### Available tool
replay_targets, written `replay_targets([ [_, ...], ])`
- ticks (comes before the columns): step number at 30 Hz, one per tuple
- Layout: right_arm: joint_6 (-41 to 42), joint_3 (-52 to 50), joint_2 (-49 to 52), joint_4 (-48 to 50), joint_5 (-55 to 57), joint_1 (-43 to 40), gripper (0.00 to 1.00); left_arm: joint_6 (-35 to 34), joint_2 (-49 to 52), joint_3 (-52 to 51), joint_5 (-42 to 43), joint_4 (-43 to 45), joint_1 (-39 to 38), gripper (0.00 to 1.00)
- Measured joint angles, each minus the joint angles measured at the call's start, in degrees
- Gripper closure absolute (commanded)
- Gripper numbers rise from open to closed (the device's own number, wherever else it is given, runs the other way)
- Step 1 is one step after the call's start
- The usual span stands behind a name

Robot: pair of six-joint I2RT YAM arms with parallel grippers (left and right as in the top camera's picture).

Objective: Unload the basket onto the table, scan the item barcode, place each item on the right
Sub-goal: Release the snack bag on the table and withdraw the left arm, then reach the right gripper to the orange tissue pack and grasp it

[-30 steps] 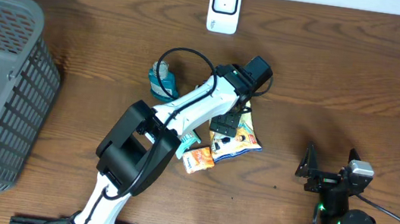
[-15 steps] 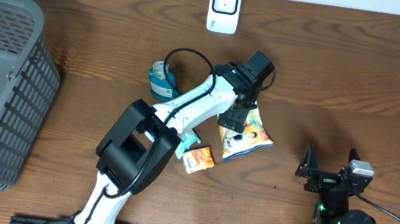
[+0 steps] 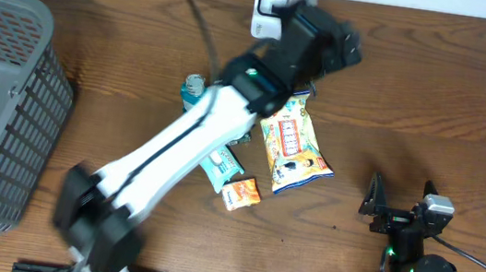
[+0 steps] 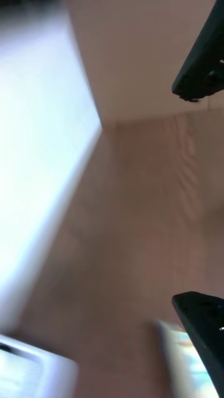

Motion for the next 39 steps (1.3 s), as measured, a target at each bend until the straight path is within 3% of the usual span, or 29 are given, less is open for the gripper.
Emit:
replay_targets([
  [5,0.0,0.0,0.0,0.0,0.0,0.0,0.01,22.3,-11.2,1.1,-4.5,3.1,-0.1,0.02],
  [13,0.0,0.0,0.0,0.0,0.0,0.0,0.01,54.8,-22.8,1.1,-21.0,2.9,0.0,0.02],
  [17,0.0,0.0,0.0,0.0,0.0,0.0,0.01,64.0,-26.8,1.1,-28.6,1.7,0.0,0.02],
  [20,0.0,0.0,0.0,0.0,0.0,0.0,0.01,70.0,-30.6,0.9,-35.7,-4.4,0.1,0.02],
  [24,0.0,0.0,0.0,0.0,0.0,0.0,0.01,72.9,-33.8,-0.7,-37.9,-7.1,0.6,0.02],
  [30,0.0,0.0,0.0,0.0,0.0,0.0,0.01,72.0,-45.1,-7.3,-37.9,-8.5,1.6,0.02],
  [34,0.0,0.0,0.0,0.0,0.0,0.0,0.01,68.2,-55.0,-11.5,-35.5,-8.5,6.5,0.02],
  [39,0.0,0.0,0.0,0.0,0.7,0.0,0.01,59.7,-66.0,-14.1,-32.2,-8.1,17.9,0.02],
])
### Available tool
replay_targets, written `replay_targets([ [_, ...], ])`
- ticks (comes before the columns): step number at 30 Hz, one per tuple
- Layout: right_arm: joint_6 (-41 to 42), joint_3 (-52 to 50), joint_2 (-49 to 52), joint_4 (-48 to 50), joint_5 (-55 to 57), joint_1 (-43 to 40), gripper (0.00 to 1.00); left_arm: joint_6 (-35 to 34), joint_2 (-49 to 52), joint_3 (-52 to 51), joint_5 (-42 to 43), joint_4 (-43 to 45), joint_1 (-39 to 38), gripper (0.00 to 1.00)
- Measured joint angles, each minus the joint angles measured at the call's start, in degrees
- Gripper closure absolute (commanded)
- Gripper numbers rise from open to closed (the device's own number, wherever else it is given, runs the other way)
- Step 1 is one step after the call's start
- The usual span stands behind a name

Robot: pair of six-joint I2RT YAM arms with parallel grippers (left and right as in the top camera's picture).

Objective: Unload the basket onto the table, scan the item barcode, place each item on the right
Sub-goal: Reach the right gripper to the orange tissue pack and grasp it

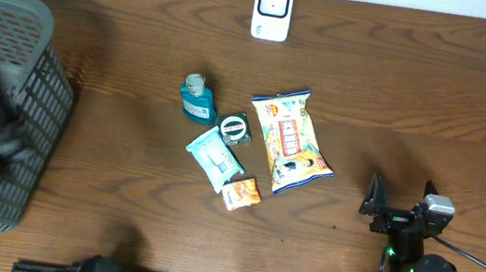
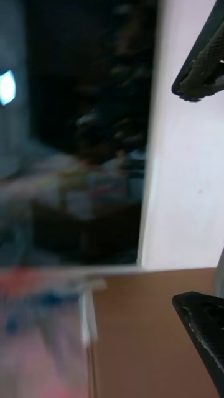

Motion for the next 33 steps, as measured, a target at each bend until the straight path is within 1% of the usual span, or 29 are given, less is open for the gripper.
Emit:
replay_targets([
  [3,0.1,0.0,0.0,0.0,0.1,0.0,0.01,-4.1,-2.4,-0.1,0.9,3.2,5.0,0.02],
  [6,4.3,0.0,0.0,0.1,-1.3,0.0,0.01,-6.3,-2.3,-0.2,1.5,6.8,7.0,0.02],
  [10,17.2,0.0,0.0,0.6,-6.0,0.0,0.01,-7.7,-2.1,-1.0,1.8,6.9,7.4,0.02],
  [11,21.7,0.0,0.0,0.9,-8.4,0.0,0.01,-8.4,-2.1,-1.2,1.9,6.7,7.4,0.02],
  [15,34.1,0.0,0.0,1.4,-17.4,0.0,0.01,-12.0,-3.3,-1.6,2.4,5.6,7.5,0.02],
  [19,43.6,0.0,0.0,2.4,-24.0,0.0,0.01,-15.7,-8.1,-3.8,2.6,5.3,7.5,0.02],
  [22,46.8,0.0,0.0,4.9,-28.0,0.0,0.01,-17.7,-13.0,-6.7,2.6,6.3,7.5,0.02],
  [26,49.0,0.0,0.0,4.5,-32.1,0.0,0.01,-19.1,-19.4,-11.1,2.6,8.1,7.5,0.02],
  [33,42.6,0.0,0.0,1.6,-40.6,0.0,0.01,-20.1,-26.0,-20.4,2.6,12.4,7.5,0.02],
])
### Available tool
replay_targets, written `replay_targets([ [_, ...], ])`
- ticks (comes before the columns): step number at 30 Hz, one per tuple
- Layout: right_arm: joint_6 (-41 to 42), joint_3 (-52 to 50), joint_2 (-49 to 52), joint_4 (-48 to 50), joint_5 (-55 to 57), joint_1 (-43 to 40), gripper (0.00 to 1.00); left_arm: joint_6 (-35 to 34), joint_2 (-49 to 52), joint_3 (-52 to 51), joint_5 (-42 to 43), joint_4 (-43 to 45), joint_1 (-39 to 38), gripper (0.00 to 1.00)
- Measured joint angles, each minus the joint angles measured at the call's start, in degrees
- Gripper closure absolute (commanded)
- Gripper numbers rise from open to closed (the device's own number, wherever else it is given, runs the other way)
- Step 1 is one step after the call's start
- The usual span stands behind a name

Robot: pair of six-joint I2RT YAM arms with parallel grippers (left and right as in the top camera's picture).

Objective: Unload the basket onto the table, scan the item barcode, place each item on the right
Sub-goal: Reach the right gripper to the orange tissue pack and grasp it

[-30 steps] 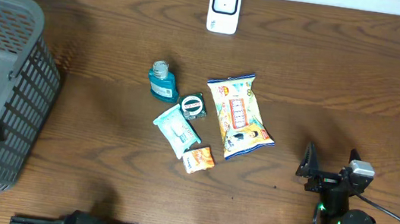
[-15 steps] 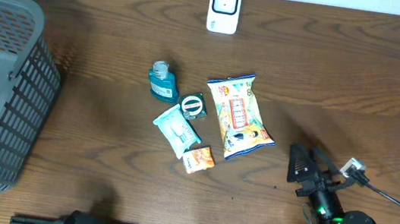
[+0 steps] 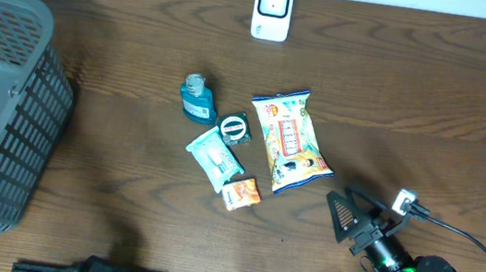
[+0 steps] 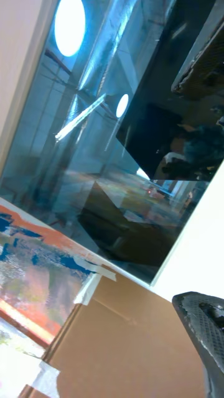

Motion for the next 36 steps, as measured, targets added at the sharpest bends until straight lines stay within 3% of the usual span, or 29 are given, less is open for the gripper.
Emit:
replay_targets([
  [7,-3.2,1.0,1.5,-3.5,-4.6,0.0,0.01,-0.2,-5.0,-9.0,0.0,5.2,0.0,0.02],
  [11,-8.6,7.2,7.3,-13.4,-3.7,0.1,0.01,-0.2,-9.3,-13.6,0.0,7.3,1.5,0.02],
  [17,-20.8,27.1,24.9,-33.8,5.7,4.8,0.01,-0.2,-10.3,-15.2,-0.1,7.9,6.3,0.02],
  [22,-26.6,40.8,41.0,-42.2,18.0,15.6,0.01,-0.2,-10.3,-15.3,0.0,8.0,8.0,0.02],
  [29,-30.2,49.7,64.2,-42.4,23.5,31.4,0.01,-0.2,-10.3,-15.6,-0.1,7.8,9.3,0.02],
  [36,-32.1,49.8,82.3,-29.6,23.4,37.2,0.18,-0.2,-10.3,-16.5,0.0,7.5,9.4,0.02],
])
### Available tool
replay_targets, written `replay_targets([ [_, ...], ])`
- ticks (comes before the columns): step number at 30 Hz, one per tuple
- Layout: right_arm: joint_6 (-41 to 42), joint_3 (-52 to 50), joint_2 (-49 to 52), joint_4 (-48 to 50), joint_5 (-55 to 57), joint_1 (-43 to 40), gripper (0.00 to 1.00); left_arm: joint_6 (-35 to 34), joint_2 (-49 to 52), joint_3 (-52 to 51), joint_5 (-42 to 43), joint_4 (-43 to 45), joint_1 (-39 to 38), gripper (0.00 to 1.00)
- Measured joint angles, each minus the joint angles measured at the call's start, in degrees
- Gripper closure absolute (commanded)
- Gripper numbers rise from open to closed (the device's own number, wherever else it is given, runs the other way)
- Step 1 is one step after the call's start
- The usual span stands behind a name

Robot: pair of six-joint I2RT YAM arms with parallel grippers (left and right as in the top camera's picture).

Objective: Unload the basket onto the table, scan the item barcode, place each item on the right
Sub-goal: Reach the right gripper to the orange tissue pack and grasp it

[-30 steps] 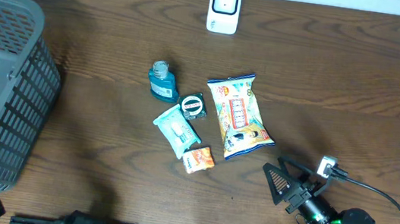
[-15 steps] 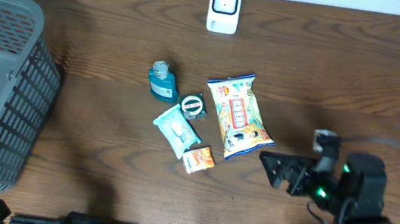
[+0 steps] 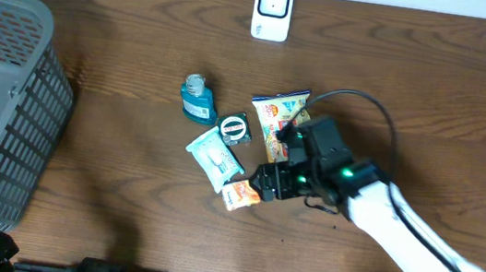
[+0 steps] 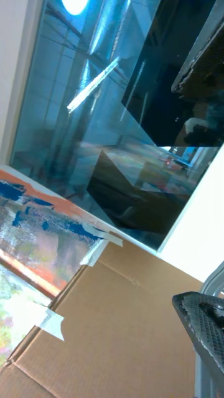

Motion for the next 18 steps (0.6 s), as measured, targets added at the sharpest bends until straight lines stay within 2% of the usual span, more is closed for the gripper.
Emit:
replay_targets([
  [7,0.5,0.0,13.0,8.6,-4.3,0.3,0.19,0.0,0.0,0.0,0.0,0.0,0.0,0.02],
  [13,0.3,0.5,16.8,10.5,-8.4,0.3,0.24,0.0,0.0,0.0,0.0,0.0,0.0,0.02],
  [16,0.2,1.3,18.3,10.5,-10.2,0.3,0.35,0.0,0.0,0.0,0.0,0.0,0.0,0.02],
  [18,-0.1,1.7,19.5,10.5,-11.5,0.3,0.38,0.0,0.0,0.0,0.0,0.0,0.0,0.02],
])
